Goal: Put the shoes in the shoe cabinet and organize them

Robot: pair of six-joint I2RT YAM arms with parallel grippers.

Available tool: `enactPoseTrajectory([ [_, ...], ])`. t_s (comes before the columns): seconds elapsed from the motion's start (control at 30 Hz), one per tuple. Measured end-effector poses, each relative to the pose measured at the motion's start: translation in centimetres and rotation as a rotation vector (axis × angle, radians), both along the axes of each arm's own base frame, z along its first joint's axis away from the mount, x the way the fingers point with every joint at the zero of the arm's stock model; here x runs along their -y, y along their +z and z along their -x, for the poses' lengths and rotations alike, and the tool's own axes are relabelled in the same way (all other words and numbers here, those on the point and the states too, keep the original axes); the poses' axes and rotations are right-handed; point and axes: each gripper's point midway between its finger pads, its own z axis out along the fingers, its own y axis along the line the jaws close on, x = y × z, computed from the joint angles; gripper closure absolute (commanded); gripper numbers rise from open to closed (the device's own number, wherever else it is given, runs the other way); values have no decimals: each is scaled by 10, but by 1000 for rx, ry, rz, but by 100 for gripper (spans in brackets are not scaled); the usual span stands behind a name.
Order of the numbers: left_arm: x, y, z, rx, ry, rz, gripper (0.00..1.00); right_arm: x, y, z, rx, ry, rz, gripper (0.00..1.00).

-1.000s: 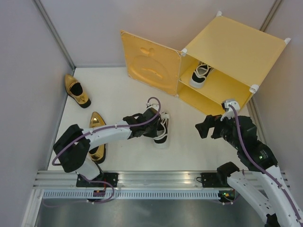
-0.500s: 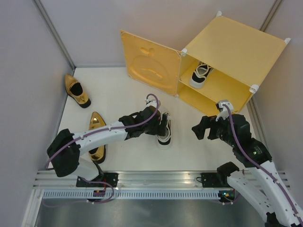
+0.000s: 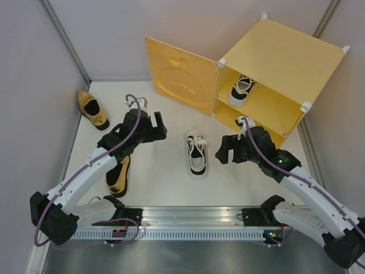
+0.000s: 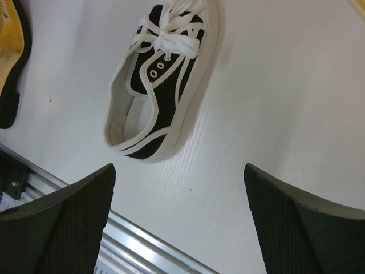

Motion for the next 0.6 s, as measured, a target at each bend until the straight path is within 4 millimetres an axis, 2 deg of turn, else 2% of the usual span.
enactPoseTrajectory([
  [0.07, -29, 7, -2, 26, 55, -9, 0, -17, -11, 1, -19, 38, 34, 4],
  [0.2, -71, 9, 8, 60, 118, -39, 0, -56, -40, 11, -55, 132, 117, 6],
  [0.3, -90, -2, 21, 64, 135, -69, 0, -80, -64, 23, -71, 181, 189, 7],
  [0.43, -110, -22, 38, 37, 149, -120, 0, -104, -84, 35, -58, 207, 270, 9],
  [0.6, -117, -21, 44, 51, 150, -145, 0, -129, -98, 40, -17, 175, 331, 10],
])
